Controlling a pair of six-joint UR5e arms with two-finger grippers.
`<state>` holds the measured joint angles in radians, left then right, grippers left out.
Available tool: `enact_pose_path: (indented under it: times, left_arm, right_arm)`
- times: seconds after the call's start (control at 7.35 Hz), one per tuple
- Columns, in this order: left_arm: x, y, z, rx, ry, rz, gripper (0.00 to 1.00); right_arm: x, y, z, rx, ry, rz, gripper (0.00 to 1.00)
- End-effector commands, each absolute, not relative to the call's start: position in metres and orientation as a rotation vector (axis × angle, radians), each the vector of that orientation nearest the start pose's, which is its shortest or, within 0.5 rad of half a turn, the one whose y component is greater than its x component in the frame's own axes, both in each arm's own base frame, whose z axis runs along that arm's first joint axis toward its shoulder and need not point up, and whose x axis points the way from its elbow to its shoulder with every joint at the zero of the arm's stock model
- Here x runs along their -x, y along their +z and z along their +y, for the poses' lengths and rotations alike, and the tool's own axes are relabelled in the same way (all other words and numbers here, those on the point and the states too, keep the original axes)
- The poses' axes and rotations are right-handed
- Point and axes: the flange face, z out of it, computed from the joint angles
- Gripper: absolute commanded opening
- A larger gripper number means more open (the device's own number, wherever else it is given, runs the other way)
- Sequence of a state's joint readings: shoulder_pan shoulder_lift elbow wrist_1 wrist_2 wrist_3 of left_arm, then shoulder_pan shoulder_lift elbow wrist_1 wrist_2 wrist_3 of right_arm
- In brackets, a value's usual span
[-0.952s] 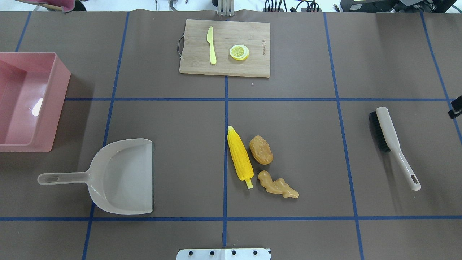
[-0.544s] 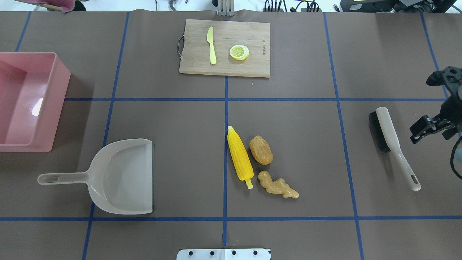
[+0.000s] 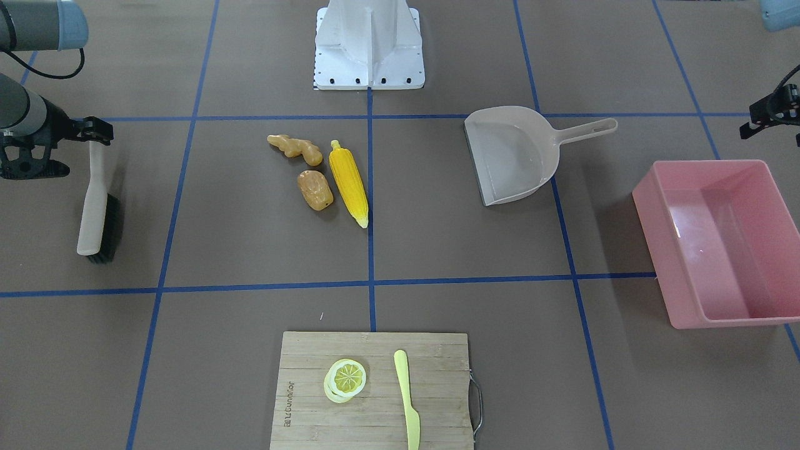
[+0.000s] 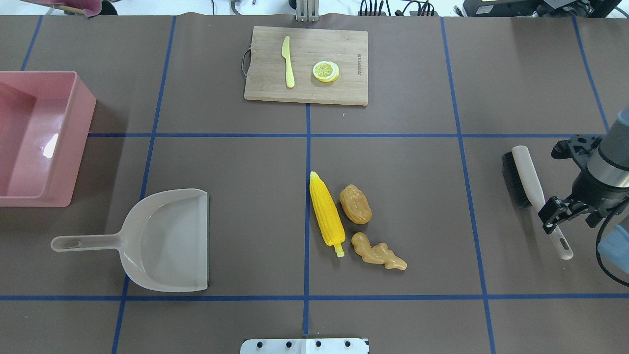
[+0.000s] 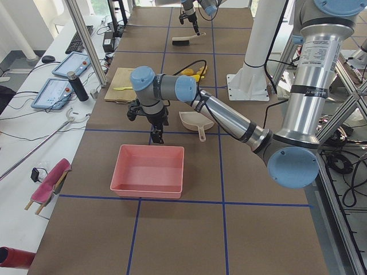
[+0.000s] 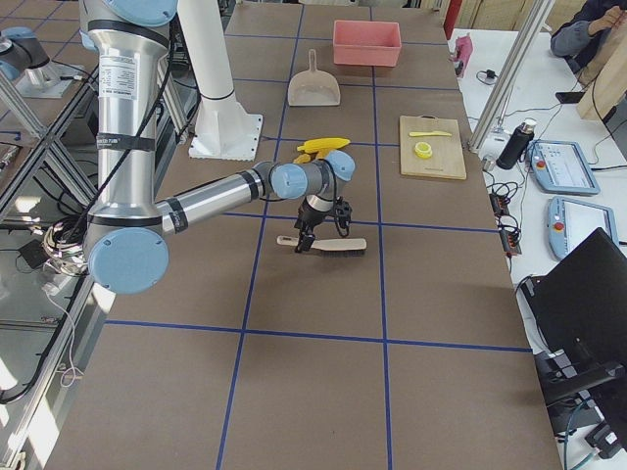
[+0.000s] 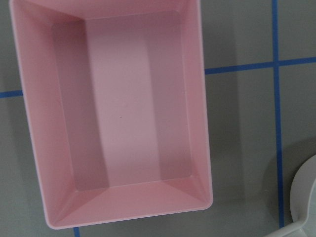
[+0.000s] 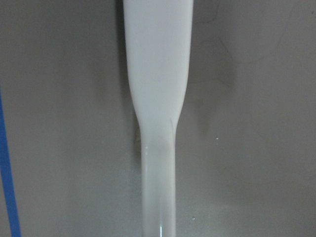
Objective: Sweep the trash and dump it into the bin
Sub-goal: 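Lower the right gripper onto the brush handle while the left gripper reaches the dustpan handle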
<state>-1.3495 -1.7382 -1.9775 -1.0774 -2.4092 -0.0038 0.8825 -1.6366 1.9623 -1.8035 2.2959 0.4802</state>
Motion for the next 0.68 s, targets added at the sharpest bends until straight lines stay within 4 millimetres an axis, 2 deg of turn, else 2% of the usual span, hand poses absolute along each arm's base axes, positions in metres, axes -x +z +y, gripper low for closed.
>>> enact_pose_path:
  times: [0.0, 0.14, 0.27, 0.54]
  left_arm:
    - [-0.132, 0.382, -0.486, -0.072, 0.462, 0.843, 1.0]
    - [-0.162, 0.352, -0.459, -0.133, 0.57, 0.794, 0.99]
    - [-0.183, 0.328, -0.436, -0.201, 0.655, 0.739, 0.99]
    - [-0.212, 0.303, -0.399, -0.243, 0.78, 0.751, 0.99]
  right_arm:
    - [0.246, 0.538, -0.385, 0.358, -0.242, -0.637, 1.0]
    - [0.246, 0.544, -0.385, 0.361, -0.243, -0.633, 1.0]
    - [0.248, 0.544, -0.387, 0.358, -0.248, -0.634, 0.99]
    - [0.25, 0.548, -0.39, 0.362, -0.249, -0.63, 0.95]
